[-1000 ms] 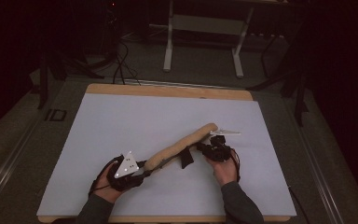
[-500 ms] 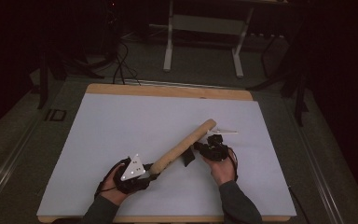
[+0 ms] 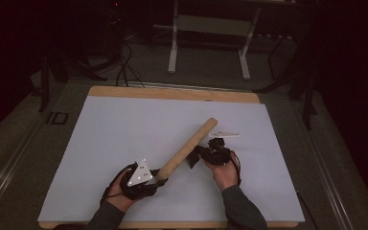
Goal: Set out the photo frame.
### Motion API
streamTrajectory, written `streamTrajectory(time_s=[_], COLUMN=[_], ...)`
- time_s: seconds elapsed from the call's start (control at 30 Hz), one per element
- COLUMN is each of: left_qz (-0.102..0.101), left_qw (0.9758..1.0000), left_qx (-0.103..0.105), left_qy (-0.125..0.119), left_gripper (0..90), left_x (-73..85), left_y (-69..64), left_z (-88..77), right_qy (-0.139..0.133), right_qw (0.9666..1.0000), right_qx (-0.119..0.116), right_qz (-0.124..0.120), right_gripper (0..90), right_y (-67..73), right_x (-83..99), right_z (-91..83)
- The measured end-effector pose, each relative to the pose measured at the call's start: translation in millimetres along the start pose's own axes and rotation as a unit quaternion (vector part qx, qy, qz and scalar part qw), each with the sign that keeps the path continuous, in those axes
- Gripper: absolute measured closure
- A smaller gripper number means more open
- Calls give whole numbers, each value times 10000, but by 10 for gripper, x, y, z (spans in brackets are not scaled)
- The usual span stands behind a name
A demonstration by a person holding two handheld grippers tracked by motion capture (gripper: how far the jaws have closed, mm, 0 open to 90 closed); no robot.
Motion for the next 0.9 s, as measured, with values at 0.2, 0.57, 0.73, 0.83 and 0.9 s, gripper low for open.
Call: streamTrajectory(time_s=[0.2,0.57,0.73,0.83,0.9], left_qz=[-4,-22,-49,-70,-62], left_qw=[10000,10000,10000,9999,9999], left_qx=[16,45,64,83,91], left_qy=[-3,-8,-23,-26,-19], left_gripper=[641,642,642,641,641], left_x=[-5,-20,-24,-26,-27], left_y=[-19,-65,-76,-80,-85], left_z=[19,62,74,82,88], right_qy=[-31,6,26,35,46], right_qw=[9999,9996,9993,9992,9991], right_qx=[-91,-210,-276,-291,-313], right_qz=[-57,-189,-255,-283,-294], right_gripper=[899,899,899,900,899], right_y=[63,194,248,273,292], right_x=[-13,1,22,32,43], right_z=[-2,27,45,54,63])
Point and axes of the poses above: each handheld gripper's, and its own axes: z roughly forward along the jaws, x roughly out of its underside, y roughly to its left, the point moved 5 cm from there along z, roughly forward along the jaws, and after that the axes turned 10 degrees about -y, right-handed, at the moved point
